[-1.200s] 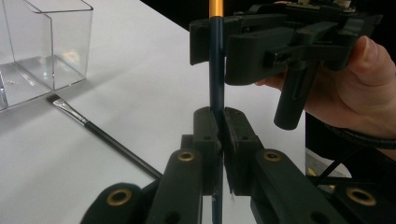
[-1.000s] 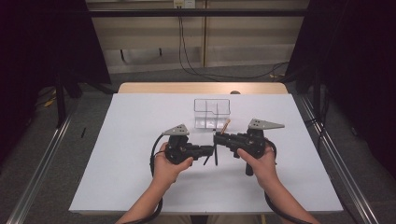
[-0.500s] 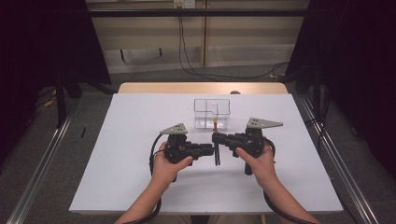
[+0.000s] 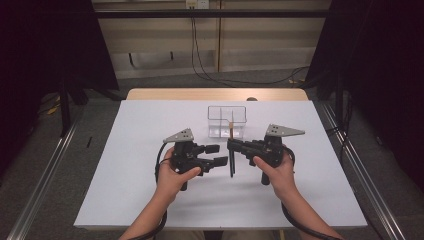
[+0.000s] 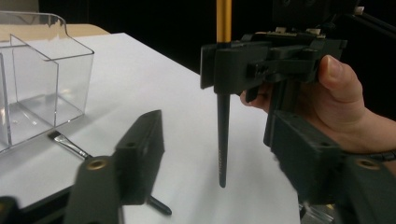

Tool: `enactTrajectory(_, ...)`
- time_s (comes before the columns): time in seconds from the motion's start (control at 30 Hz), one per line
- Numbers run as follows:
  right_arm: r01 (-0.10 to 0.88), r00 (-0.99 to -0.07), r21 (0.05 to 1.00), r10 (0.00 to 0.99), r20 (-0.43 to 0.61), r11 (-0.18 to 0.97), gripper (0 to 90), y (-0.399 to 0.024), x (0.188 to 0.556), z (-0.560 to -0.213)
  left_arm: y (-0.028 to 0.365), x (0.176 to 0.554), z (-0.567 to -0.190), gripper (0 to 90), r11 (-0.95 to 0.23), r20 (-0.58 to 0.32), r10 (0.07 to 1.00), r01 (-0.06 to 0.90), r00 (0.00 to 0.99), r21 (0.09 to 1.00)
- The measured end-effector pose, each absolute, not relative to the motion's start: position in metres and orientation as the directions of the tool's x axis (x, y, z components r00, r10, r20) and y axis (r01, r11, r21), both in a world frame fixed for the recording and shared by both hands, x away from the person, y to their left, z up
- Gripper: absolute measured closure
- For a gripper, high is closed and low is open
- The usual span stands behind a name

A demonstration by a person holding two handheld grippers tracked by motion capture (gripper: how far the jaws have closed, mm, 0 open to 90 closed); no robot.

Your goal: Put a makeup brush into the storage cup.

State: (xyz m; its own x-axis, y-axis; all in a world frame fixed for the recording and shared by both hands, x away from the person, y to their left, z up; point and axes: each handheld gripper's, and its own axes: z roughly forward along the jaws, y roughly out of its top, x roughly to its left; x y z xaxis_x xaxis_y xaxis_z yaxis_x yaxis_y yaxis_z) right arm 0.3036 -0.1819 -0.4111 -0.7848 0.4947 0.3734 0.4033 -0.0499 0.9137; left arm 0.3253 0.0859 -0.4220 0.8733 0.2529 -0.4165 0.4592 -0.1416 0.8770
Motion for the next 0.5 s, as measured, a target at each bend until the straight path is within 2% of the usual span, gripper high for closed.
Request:
enactTrajectory(0.3,0.390,-0.796,0.920,0.486,0.361,-0.045,83.9,-0.175,0.303,-0.406,0.095,0.323,-0.423,14.5,-0.149,-0.387,0.280,0.437,0.879,0.887)
enactTrajectory(0.5,0.382,-0.799,0.923,0.486,0.354,-0.045,83.8,-0.174,0.301,-0.405,0.106,0.321,-0.420,8.9,-0.147,-0.375,0.291,0.428,0.880,0.892)
